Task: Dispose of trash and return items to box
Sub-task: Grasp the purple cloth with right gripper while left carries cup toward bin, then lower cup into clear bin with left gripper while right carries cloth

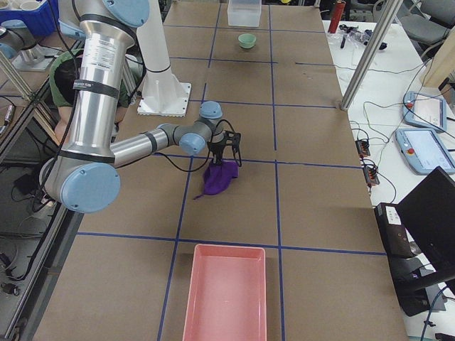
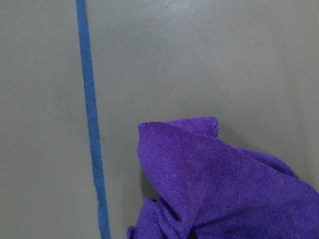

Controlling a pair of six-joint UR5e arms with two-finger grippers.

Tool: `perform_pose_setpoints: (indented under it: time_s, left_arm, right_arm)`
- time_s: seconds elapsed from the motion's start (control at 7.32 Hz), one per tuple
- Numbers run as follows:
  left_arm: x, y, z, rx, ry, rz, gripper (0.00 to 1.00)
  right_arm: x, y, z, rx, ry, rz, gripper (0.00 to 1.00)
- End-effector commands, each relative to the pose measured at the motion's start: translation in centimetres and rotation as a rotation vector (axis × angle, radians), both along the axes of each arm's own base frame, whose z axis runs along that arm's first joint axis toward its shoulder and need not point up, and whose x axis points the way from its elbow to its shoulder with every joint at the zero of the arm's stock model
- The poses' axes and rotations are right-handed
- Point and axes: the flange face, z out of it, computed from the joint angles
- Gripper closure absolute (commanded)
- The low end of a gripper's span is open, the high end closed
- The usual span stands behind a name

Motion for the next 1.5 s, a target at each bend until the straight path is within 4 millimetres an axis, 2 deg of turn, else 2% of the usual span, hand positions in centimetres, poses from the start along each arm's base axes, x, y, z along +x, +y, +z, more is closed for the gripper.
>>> perform_pose_setpoints:
  time_s: [0.0, 0.14, 0.27, 0.41, 0.68, 0.96, 1.09, 1.23, 1.37]
  left_arm:
    - [-7.6, -0.7, 7.2, -0.022, -0.051, 0.028, 1.00]
    - [-10.5, 0.4, 10.9, -0.059, -0.050, 0.022, 1.00]
    - [-12.4, 1.8, 14.3, -0.114, -0.025, 0.020, 1.00]
    - [-13.2, 6.4, 20.6, -0.208, 0.017, 0.008, 1.00]
    - [-11.9, 12.1, 26.9, -0.330, 0.118, 0.006, 1.00]
    - [-11.0, 15.2, 29.5, -0.388, 0.196, -0.030, 1.00]
    - [-10.8, 16.6, 31.6, -0.393, 0.197, -0.029, 1.00]
    - [-10.5, 18.1, 34.7, -0.380, 0.200, -0.027, 1.00]
    - [-9.8, 19.9, 36.5, -0.368, 0.255, -0.018, 1.00]
  right_arm:
    - [5.3, -1.8, -4.7, -0.036, -0.076, 0.050, 1.00]
    - [7.7, -2.3, -6.3, -0.052, -0.091, 0.054, 1.00]
    - [10.2, -2.8, -7.5, -0.025, -0.085, 0.051, 1.00]
    - [13.3, -3.5, -7.9, -0.006, -0.086, 0.035, 1.00]
    - [17.6, -4.3, -8.3, 0.030, -0.109, 0.033, 1.00]
    - [20.3, -3.8, -9.6, 0.040, -0.086, 0.023, 1.00]
    - [21.9, -3.6, -10.0, 0.060, -0.067, 0.016, 1.00]
    - [23.7, -3.5, -9.9, 0.079, -0.049, 0.002, 1.00]
    - [25.3, -3.6, -9.5, 0.098, -0.036, -0.008, 1.00]
